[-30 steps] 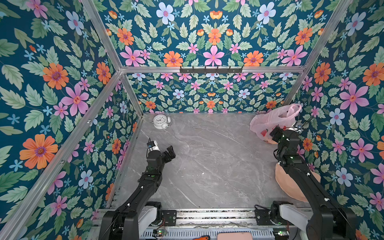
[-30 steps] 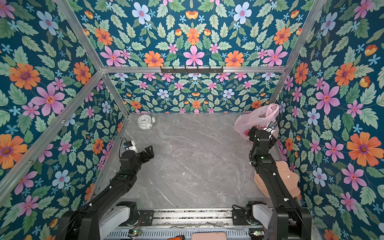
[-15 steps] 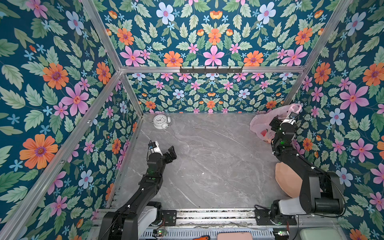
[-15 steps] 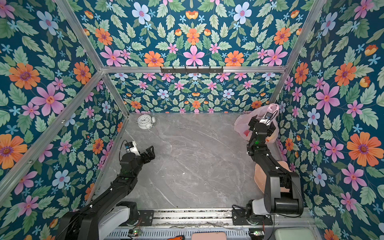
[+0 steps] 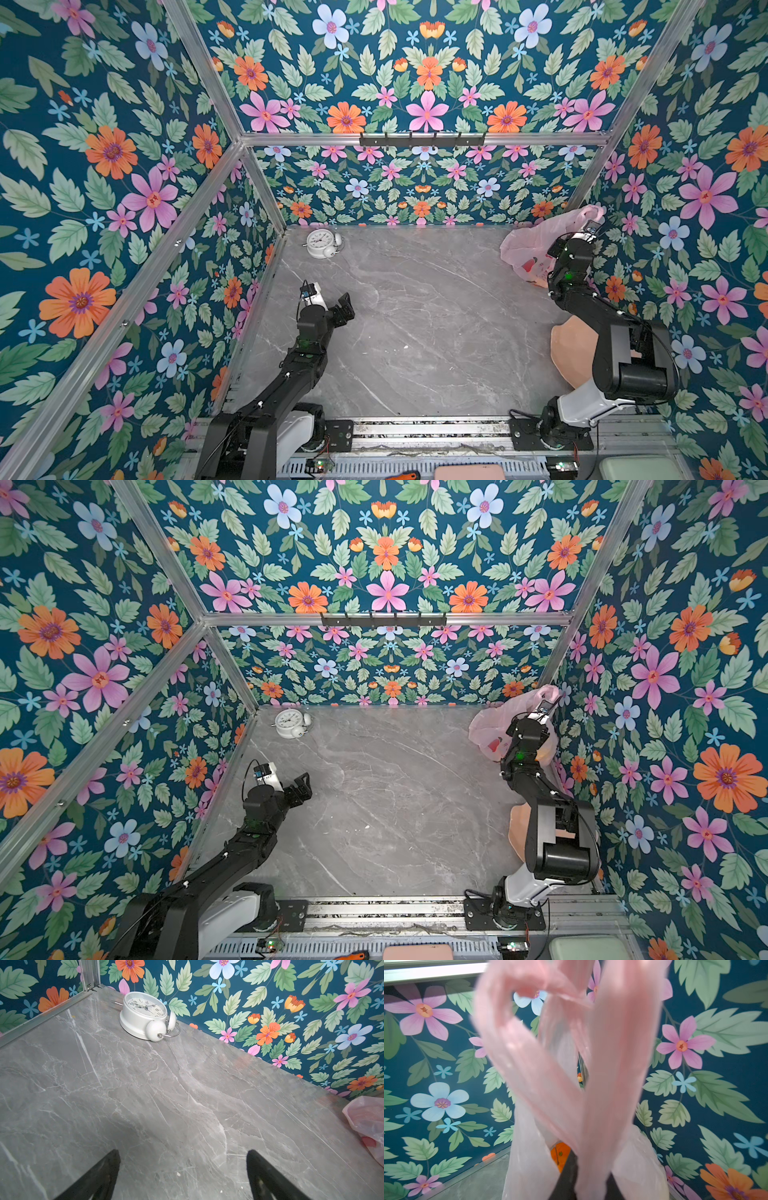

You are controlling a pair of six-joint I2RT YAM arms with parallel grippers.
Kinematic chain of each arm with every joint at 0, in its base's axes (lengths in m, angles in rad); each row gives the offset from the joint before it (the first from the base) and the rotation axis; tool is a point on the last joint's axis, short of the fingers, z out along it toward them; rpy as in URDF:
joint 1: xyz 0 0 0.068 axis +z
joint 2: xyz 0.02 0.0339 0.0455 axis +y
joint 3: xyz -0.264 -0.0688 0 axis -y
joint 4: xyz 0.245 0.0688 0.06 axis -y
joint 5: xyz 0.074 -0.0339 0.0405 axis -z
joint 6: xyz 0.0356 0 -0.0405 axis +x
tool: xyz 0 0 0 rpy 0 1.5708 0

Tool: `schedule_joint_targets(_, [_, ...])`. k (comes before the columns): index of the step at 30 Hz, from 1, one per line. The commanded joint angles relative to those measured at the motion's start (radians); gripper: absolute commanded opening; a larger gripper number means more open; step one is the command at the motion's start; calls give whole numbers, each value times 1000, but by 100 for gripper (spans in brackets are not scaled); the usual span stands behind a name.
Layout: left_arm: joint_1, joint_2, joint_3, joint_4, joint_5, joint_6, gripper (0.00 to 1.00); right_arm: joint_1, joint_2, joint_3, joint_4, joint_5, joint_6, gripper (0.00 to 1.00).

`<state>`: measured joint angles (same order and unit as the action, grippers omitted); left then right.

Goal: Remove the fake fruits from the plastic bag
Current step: 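Reach the right gripper to the pink bag handles and grasp them, then drag the pink bag by its handles with the right gripper toward the table center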

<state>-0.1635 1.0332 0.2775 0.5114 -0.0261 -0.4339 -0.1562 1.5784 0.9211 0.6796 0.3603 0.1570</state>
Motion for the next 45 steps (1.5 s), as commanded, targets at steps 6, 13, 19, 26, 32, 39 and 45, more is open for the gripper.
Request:
schedule_joint_targets(6, [-2, -52, 4, -12, -45, 0, 96, 77, -85, 4, -153, -110, 90, 2])
schedule_joint_targets(13, [-1, -69, 33, -118, -77, -70, 97, 208, -141, 36, -311, -132, 131, 0])
schedule_joint_targets(19, [-1, -126, 54, -166, -47, -101, 98, 372, -139, 116, -460, -104, 125, 0])
schedule_joint_targets(26, [-1, -170, 80, -230, -46, -101, 99, 599, -78, 246, -609, -46, 85, 0])
schedule_joint_targets(32, [-1, -186, 84, -249, -56, -104, 99, 784, -17, 350, -721, -19, 66, 0])
schedule_joint_targets(39, [-1, -185, 86, -255, -70, -103, 100, 995, -11, 399, -844, 41, 64, 0])
schedule_joint_targets(45, [-2, -171, 88, -254, -69, -95, 99, 1103, -52, 368, -952, 78, 102, 0])
